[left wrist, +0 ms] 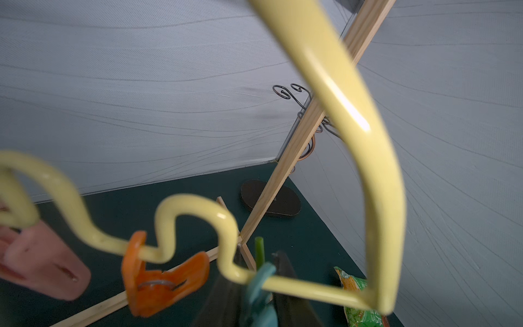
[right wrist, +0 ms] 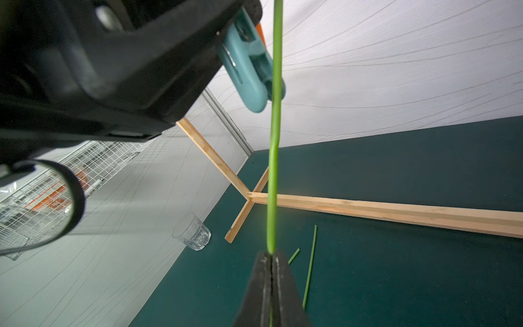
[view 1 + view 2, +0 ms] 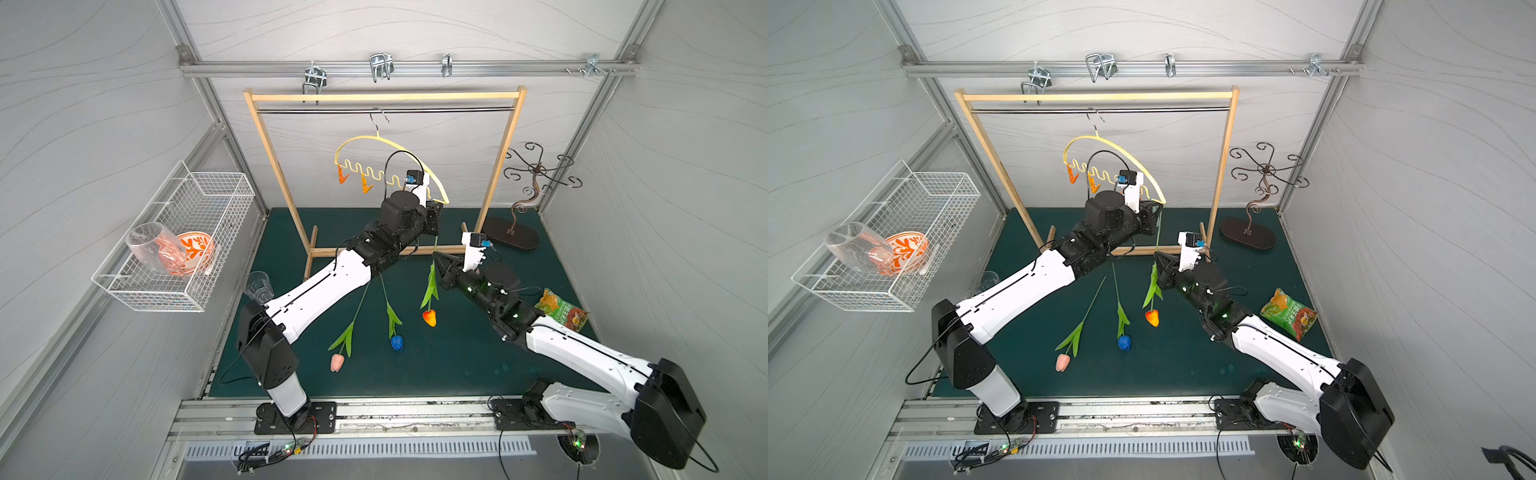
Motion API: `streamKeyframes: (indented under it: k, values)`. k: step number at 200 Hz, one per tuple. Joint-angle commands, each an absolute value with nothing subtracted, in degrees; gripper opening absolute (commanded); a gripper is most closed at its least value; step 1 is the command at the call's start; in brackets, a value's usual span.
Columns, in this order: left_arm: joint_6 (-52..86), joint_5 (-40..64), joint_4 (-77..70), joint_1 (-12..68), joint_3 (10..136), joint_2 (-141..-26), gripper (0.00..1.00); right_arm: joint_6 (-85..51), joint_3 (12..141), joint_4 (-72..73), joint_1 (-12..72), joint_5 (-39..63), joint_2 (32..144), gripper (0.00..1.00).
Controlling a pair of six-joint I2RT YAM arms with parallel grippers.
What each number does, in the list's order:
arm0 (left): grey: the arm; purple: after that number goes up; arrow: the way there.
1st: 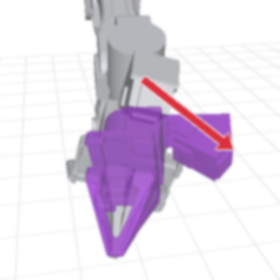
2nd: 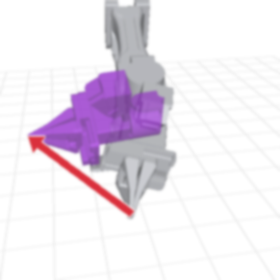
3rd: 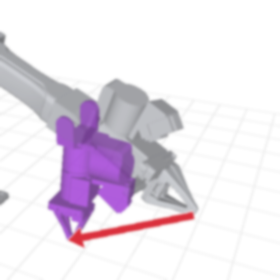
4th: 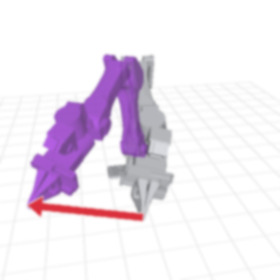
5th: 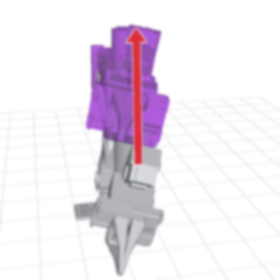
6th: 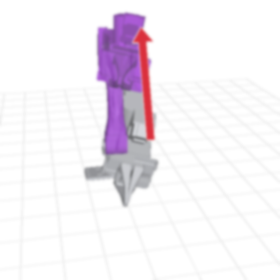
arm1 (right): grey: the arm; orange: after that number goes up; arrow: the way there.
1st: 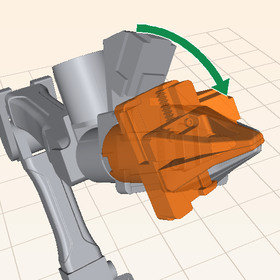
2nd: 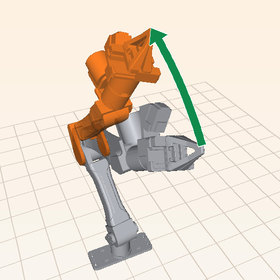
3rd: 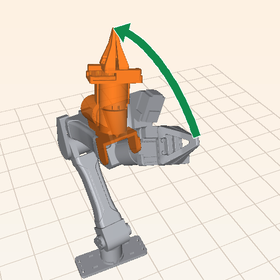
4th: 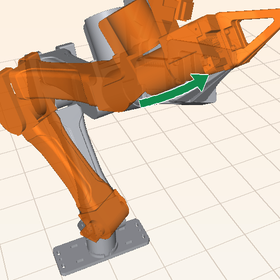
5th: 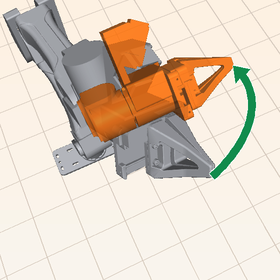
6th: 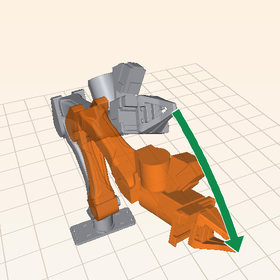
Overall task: Dry the flowers on a clothes hanger
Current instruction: Open the clamp at the hanger, then clamp the flower onto the hanger.
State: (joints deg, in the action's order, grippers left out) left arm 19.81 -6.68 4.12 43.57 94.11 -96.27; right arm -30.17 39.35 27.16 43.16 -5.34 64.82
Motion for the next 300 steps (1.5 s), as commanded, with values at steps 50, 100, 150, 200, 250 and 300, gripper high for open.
streamKeyframes:
  k: [50,100,150,200,250,300]
  values:
    - [21.0,-6.95,1.6,43.77,96.2,-96.14,0.21,-30.08,41.46,30.72,44.89,-5.05,65.46,0.0]
    - [21.21,-6.7,0.7,43.76,95.19,-95.72,0.21,-29.01,42.89,30.24,44.99,-3.17,66.66,0.0]
    - [20.83,-6.31,0.89,43.77,94.49,-95.92,0.21,-27.3,44.89,27.73,44.93,0.47,67.18,0.0]
    - [20.74,-6.33,0.92,43.74,94.13,-95.72,0.21,-27.17,45.18,26.66,44.8,0.47,67.21,0.0]
    - [20.61,-6.82,0.85,43.68,93.31,-95.19,0.32,-27.54,45.0,25.28,44.31,-0.47,66.67,0.0]
    - [20.13,-7.15,0.75,43.76,92.82,-94.39,0.4,-27.7,45.56,25.05,44.11,-0.12,66.5,0.0]
